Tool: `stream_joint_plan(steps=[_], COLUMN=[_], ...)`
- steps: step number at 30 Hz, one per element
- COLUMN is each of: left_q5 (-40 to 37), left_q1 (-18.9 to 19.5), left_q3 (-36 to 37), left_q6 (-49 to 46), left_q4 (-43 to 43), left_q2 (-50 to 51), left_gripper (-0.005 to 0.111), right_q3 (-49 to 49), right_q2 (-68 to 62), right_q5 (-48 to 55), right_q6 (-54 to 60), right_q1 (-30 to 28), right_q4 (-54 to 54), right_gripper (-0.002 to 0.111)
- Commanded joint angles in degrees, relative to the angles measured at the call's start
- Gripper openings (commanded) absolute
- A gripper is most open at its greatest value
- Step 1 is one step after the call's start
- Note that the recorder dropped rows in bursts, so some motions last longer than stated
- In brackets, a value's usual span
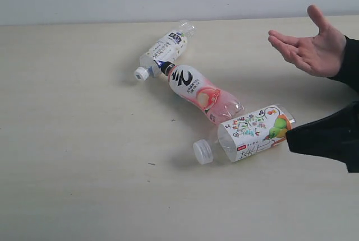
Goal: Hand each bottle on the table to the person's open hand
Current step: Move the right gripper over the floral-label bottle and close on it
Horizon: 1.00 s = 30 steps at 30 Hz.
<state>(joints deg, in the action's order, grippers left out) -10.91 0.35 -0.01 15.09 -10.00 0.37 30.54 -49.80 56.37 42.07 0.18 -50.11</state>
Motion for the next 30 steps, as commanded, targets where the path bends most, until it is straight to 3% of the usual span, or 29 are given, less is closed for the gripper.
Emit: stream_joint_plan(steps=[1,12,17,21,26,30], left_q5=[0.06,0.06,0.06,0.06,0.06,0.06], left_q1=[-0.35,-0.35,-0.35,-0.35,-0.35,-0.35], left_q3=[0.01,0.01,0.01,0.01,0.01,0.01], left_q6=[-0.03,-0.03,-0.03,-0.03,-0.03,-0.03], left_q4=[0.14,0.14,0.14,0.14,0.14,0.14], left_q2=[-0.37,-0.37,-0.37,-0.37,-0.37,-0.37], left_gripper=[0.0,0.0,0.0,0.0,0.0,0.0], right_q3=[0.02,2.76,9.59,12.25,14.53,19.76], right_q2=[-2.06,-6.16,-13.35,-18.28,-23.98,-31.09], right_q5=[-0.55,-6.15,-3.11,-2.46,-1.84,-3.8], right_q6=[0.9,8.85,5.02,1.93,1.21,1.89], right_q1=[-0.23,-0.23,-0.23,-0.23,0.69,8.45], right_q4=[-5.01,-5.75,5.16,14.95,16.88,28.5], right_gripper=[0.001,0.001,0.002,0.011,0.023,0.039])
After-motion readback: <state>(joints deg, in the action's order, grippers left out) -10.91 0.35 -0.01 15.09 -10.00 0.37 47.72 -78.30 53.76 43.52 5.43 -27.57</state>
